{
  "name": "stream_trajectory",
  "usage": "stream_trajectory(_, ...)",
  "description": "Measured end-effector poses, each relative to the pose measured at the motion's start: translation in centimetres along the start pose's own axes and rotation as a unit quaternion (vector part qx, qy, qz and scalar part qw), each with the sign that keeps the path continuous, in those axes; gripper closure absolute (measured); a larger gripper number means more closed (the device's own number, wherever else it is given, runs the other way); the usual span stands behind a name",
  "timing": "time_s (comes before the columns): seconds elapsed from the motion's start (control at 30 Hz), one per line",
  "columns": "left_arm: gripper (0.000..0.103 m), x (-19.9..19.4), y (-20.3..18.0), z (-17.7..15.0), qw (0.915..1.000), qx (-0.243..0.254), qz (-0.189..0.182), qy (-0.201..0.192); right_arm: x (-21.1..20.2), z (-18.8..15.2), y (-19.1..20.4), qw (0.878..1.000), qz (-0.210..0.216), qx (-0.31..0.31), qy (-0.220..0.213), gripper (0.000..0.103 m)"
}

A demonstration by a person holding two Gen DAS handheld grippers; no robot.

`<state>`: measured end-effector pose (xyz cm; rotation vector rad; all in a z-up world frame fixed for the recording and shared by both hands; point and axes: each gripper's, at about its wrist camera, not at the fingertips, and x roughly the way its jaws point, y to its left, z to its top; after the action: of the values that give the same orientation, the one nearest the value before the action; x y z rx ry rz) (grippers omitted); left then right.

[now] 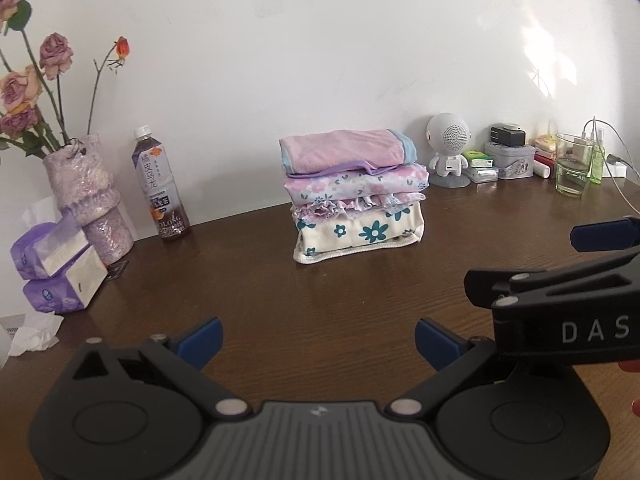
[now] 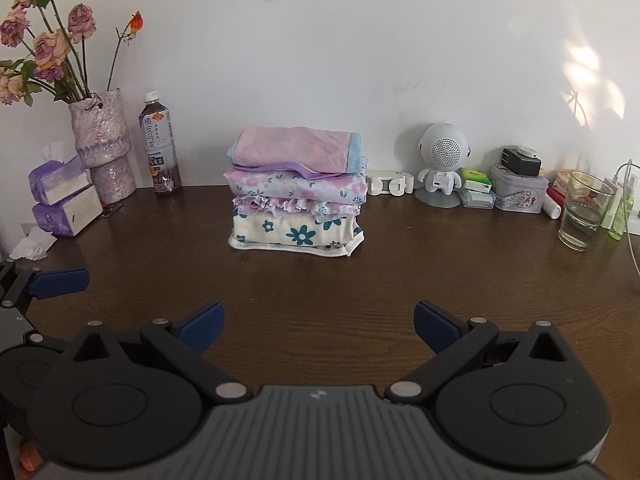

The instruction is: Fold clothes

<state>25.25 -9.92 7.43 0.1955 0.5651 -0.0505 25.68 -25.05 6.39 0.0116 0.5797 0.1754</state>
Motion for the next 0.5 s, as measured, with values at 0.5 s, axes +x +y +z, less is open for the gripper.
stream_trajectory(0.5, 0.000, -7.9, -1.8, -4.9, 0.9998, -0.014, -0.008, -0.011, -7.4, -4.3, 0.9, 1.000, 0.000, -0.008, -0.013, 0.000)
